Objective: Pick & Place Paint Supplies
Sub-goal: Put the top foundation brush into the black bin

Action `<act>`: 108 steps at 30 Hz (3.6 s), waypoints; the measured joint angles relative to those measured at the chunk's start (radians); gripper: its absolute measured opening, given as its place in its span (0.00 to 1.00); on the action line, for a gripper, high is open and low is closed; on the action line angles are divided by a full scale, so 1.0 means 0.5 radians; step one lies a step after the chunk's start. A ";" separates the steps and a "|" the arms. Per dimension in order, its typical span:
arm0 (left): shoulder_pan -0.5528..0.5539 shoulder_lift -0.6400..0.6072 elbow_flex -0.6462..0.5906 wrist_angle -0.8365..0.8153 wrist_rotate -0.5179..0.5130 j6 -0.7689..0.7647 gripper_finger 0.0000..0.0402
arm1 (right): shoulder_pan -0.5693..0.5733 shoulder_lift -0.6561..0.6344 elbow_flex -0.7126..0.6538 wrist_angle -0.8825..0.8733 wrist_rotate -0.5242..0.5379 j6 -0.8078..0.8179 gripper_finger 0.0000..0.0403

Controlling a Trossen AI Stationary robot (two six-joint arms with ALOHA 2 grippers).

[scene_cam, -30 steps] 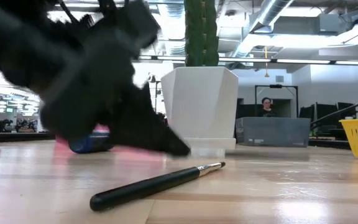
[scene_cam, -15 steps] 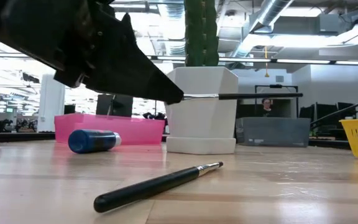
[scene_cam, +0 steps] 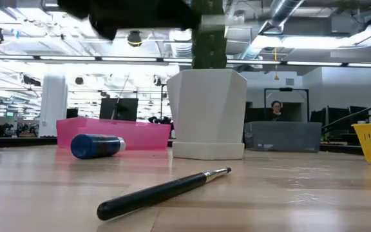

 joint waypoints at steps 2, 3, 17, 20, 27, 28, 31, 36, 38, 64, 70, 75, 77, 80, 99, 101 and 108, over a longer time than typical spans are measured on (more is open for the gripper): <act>-0.010 -0.095 0.001 -0.060 0.115 0.063 0.00 | -0.020 0.000 0.000 -0.008 -0.036 0.020 0.46; -0.014 -0.145 0.002 -0.106 0.175 0.076 0.00 | -0.031 0.000 0.000 -0.015 -0.087 0.032 0.46; 0.146 -0.488 0.250 -0.999 0.453 0.120 0.00 | -0.346 0.163 0.026 0.001 -0.929 -0.041 0.46; 0.181 -0.445 0.305 -1.021 0.488 0.189 0.00 | -0.405 0.259 0.111 -0.001 -1.046 -0.056 0.46; 0.188 -0.419 0.336 -1.023 0.506 0.203 0.00 | -0.470 0.597 0.461 -0.383 -1.159 0.068 0.46; 0.180 -0.419 0.336 -1.021 0.506 0.205 0.00 | -0.480 0.657 0.538 -0.471 -1.159 0.108 0.46; 0.165 -0.419 0.336 -1.016 0.496 0.207 0.00 | -0.508 0.848 0.771 -0.729 -1.153 0.185 0.46; 0.163 -0.419 0.336 -1.018 0.482 0.207 0.00 | -0.550 1.137 1.101 -0.993 -1.153 0.205 0.46; 0.163 -0.419 0.336 -1.014 0.480 0.207 0.00 | -0.567 1.223 1.202 -1.118 -1.154 0.257 0.46; 0.105 -0.419 0.336 -0.810 0.278 0.375 0.00 | -0.706 1.446 1.464 -1.576 -1.253 0.591 0.46; 0.086 -0.428 0.336 -0.804 0.280 0.394 0.00 | -0.707 1.446 1.464 -1.579 -1.253 0.591 0.46; 0.086 -0.428 0.336 -0.801 0.280 0.394 0.00 | -0.707 1.446 1.464 -1.579 -1.252 0.591 0.46; 0.086 -0.428 0.336 -0.801 0.280 0.394 0.00 | -0.707 1.446 1.464 -1.578 -1.252 0.591 0.46; 0.087 -0.428 0.336 -0.802 0.280 0.394 0.00 | -0.707 1.445 1.464 -1.579 -1.252 0.591 0.46; 0.087 -0.428 0.336 -0.804 0.282 0.393 0.00 | -0.707 1.445 1.463 -1.579 -1.252 0.591 0.37; 0.087 -0.428 0.336 -0.804 0.283 0.393 0.00 | -0.707 1.445 1.463 -1.585 -1.252 0.591 0.34; 0.088 -0.428 0.336 -0.803 0.283 0.387 0.00 | -0.706 1.445 1.463 -1.607 -1.254 0.591 0.20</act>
